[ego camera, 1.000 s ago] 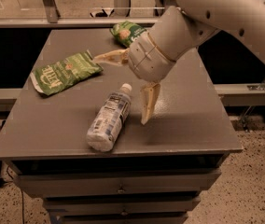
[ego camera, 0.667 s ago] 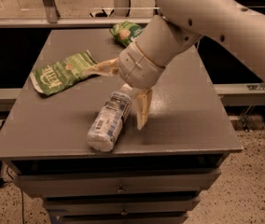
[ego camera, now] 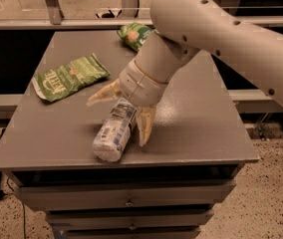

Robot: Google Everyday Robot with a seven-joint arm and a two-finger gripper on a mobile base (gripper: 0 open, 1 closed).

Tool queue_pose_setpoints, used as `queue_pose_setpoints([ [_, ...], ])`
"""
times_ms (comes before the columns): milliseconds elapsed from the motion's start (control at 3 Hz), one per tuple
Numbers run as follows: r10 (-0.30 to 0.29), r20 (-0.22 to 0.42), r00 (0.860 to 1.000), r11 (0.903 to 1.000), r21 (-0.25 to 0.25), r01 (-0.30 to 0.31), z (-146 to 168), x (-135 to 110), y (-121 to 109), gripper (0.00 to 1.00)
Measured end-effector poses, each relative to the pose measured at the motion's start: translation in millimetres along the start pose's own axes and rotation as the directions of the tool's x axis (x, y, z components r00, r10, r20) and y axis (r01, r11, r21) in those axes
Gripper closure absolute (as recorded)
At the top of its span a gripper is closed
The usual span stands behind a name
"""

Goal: Pick blue plastic bottle

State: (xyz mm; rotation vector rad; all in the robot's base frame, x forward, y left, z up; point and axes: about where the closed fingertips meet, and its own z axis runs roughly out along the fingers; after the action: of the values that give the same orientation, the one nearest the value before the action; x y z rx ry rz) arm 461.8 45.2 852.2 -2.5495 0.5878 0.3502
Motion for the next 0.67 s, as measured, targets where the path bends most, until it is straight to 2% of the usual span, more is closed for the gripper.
queue_pose_setpoints([
  [333,-0.003,-0.012,1.000,0.9996,-0.030,0.003,6.7,0.9,4.9,0.41],
  [667,-0.005,-0.028,1.000,0.9993,-0.037,0.004,5.4,1.3,5.7,0.64],
])
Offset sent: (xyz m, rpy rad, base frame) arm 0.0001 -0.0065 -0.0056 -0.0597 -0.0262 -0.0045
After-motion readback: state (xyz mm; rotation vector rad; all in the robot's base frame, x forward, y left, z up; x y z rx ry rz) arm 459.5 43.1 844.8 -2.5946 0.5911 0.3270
